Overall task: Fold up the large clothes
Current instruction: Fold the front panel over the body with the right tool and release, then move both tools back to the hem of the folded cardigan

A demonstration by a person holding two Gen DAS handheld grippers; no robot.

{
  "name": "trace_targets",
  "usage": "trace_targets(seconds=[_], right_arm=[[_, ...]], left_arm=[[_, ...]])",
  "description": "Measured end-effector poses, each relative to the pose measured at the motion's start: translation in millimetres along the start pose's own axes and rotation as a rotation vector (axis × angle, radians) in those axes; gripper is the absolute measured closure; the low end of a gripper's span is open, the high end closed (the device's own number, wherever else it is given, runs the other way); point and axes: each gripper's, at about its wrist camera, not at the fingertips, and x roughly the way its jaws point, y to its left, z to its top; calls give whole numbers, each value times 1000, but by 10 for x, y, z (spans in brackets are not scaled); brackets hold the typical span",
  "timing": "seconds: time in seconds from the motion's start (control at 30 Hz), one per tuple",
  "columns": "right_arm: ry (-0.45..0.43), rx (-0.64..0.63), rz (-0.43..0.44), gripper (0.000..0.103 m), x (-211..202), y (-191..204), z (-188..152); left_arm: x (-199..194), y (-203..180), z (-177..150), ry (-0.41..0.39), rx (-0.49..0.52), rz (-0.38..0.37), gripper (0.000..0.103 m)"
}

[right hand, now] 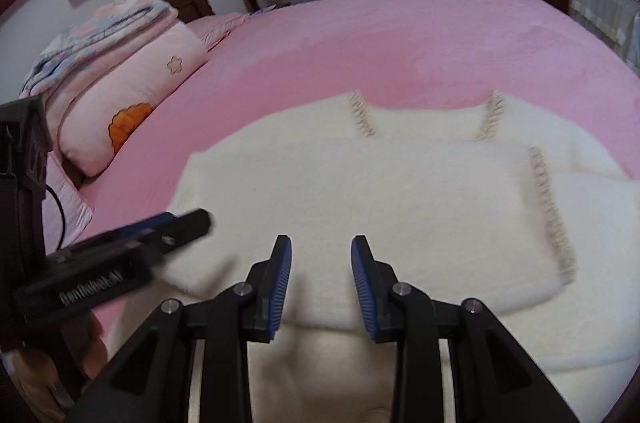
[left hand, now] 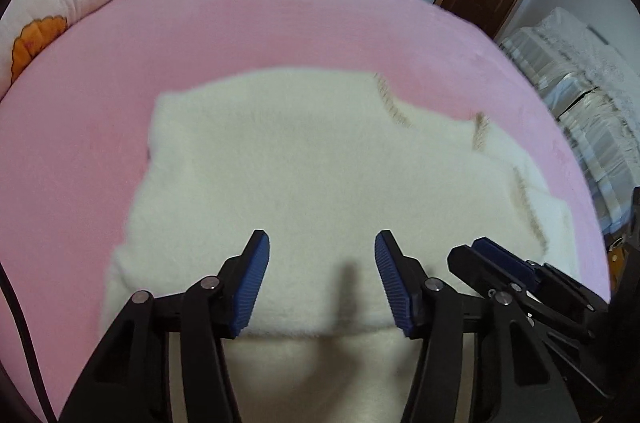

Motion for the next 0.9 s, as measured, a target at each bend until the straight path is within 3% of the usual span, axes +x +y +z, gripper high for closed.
trace_targets(seconds=[0.1,0.13,0.17,0.2,0.33,0.37,0.43,0.6,0.67,0.77,0.9], right_arm=[[42,-25,-57,76,188,-63,-111],[40,-36,-81,82,193,-120,-138],[34,-49,-101,98,178,-194,-145],[24,-60,-134,103,134,-293,-142],[-19,16,-371,103,-94,-975,-156],[-14,62,-353,103,-136,-1175,-172],[-10,135,-234,103,-215,-1420,-195],[-10,66,-344,100,-203,-1221,-188],[-6,52,-366,100,-192,-1150,-178],[10,80,-344,100,-254,-1146,-196],[23,135,-307,100,-410,-1167,-190]], left_arm=[[188,120,-37,43,16,68,64],[188,183,-30,37,14,62,64],[170,249,-12,29,13,63,65],[160,299,-26,25,12,73,66],[144,520,-47,25,-3,78,70],[151,541,-53,26,-2,66,70],[163,525,-67,24,25,81,70],[142,464,-38,40,38,126,67],[125,417,15,53,29,120,57],[-16,390,23,52,23,110,44],[-269,320,17,35,42,106,41]])
